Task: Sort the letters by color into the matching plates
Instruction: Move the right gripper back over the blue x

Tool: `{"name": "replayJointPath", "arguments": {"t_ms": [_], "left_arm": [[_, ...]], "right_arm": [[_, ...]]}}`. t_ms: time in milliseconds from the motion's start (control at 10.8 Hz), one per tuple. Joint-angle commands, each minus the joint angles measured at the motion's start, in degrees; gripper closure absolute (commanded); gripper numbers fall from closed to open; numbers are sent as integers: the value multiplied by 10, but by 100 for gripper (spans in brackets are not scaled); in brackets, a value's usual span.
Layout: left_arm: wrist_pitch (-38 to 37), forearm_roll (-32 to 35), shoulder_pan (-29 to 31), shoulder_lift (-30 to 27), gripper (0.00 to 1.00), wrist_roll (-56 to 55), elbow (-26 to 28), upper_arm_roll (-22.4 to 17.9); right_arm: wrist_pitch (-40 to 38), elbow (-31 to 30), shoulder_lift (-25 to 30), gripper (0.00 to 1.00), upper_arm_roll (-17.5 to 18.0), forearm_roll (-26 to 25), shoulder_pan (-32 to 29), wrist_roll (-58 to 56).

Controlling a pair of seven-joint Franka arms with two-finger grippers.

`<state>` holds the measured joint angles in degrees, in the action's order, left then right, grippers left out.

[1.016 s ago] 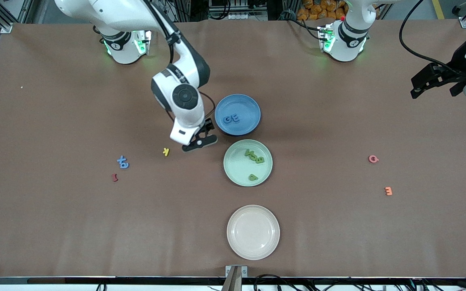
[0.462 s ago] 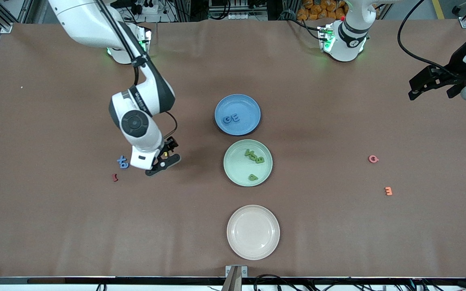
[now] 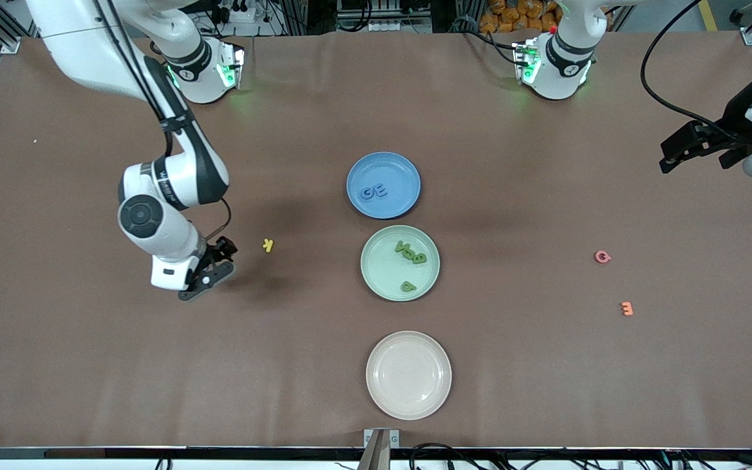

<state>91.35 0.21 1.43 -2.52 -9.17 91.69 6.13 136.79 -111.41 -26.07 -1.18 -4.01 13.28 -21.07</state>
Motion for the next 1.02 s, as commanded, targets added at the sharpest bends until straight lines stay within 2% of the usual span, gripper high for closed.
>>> {"name": "replayJointPath", "arguments": {"t_ms": [0,277,924], "left_arm": [[9,-12,8,-13,0,1,13,0],[11,-11,8,-8,0,1,9,0],[17,-10,9,4,0,8,7,-2]], "right_arm": [[48,-73,30,0,28,-12,-68,-76],[132,-132,29,0,28,-12,-101,-121],[193,-181,23,0,30,-12,-103,-116]]}}
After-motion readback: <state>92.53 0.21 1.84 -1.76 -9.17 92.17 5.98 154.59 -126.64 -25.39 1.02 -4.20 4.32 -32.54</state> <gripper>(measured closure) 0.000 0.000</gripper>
